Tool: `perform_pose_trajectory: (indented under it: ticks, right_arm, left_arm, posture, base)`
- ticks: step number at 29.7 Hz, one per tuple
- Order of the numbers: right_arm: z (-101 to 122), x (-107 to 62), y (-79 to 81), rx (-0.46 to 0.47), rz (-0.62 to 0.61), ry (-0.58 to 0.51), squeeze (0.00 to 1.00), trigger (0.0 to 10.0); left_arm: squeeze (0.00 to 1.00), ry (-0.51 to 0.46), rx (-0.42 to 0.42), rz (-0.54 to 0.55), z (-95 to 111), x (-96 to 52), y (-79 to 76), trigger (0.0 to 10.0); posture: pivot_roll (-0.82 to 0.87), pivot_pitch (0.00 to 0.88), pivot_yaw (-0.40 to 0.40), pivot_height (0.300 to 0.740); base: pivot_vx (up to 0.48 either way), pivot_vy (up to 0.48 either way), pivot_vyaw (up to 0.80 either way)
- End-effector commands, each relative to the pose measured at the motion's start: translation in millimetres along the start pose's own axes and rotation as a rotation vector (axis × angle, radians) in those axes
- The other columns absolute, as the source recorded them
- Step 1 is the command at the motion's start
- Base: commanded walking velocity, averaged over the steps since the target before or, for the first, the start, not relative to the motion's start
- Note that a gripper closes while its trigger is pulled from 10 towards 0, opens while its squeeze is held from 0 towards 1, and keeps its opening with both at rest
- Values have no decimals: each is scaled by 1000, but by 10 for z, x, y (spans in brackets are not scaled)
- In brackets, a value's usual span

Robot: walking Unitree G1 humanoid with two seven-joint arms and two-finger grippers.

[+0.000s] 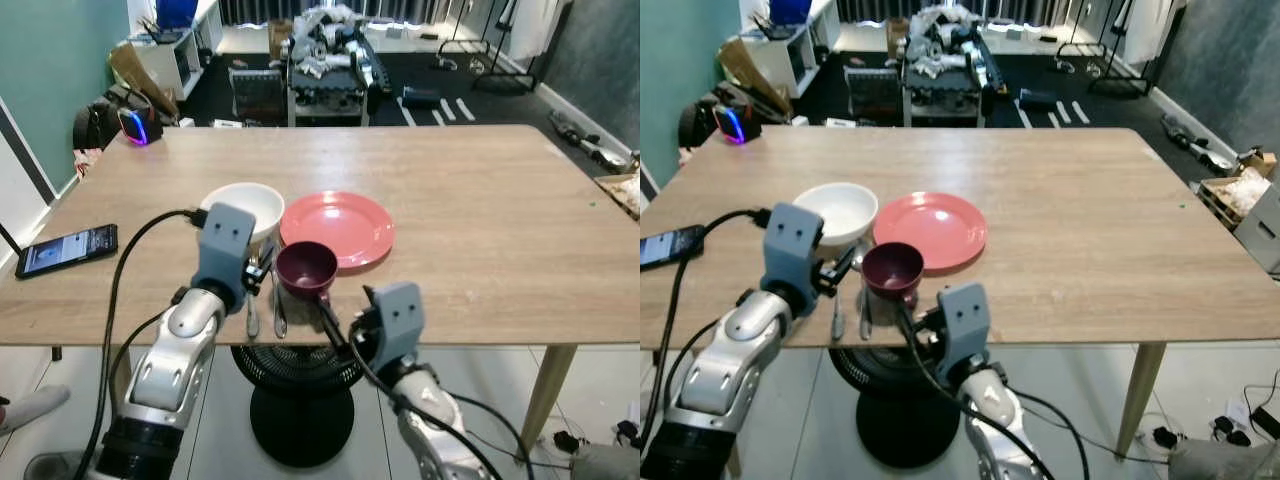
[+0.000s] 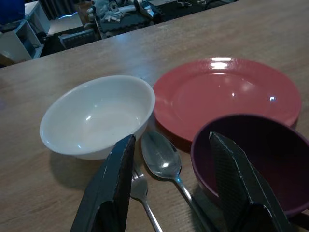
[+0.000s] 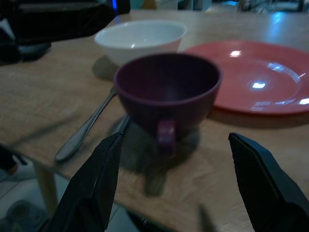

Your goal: Setting the table

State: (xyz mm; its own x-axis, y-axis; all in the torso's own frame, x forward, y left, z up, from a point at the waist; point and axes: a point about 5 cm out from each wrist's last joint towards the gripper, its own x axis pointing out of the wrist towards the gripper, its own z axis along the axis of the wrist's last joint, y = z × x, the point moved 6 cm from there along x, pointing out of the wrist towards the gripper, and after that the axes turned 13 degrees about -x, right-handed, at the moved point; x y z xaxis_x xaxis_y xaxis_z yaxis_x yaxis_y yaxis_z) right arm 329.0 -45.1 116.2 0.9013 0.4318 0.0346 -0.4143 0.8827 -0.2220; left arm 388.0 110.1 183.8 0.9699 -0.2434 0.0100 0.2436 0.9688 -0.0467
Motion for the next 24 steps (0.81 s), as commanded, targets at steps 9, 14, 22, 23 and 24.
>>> perform_pose_trajectory:
  ticks: [9,14,22,23,24]
  right_arm:
    - [-131,58,160,20,17,54,0,10000]
    - [-172,152,215,66,-26,80,0,10000]
    - [-226,278,161,74,-118,120,0,8902]
    - [-226,278,161,74,-118,120,0,8902]
    - [-195,288,107,79,-139,108,0,7686]
  left_arm:
    - [0,63,18,-42,-99,-59,62,10000]
    - [0,91,24,-30,-164,-221,199,10000]
    - [0,104,24,-3,-205,-355,274,10000]
    - [0,104,24,-3,-205,-355,274,10000]
    - [0,106,23,-2,-209,-371,278,10000]
  posture:
    - [14,48,99,740]
    - [38,59,94,740]
    - [71,72,79,740]
    - [71,72,79,740]
    - [70,72,78,740]
  base:
    - [0,0,0]
    - [0,0,0]
    - [0,0,0]
    - [0,0,0]
    - [0,0,0]
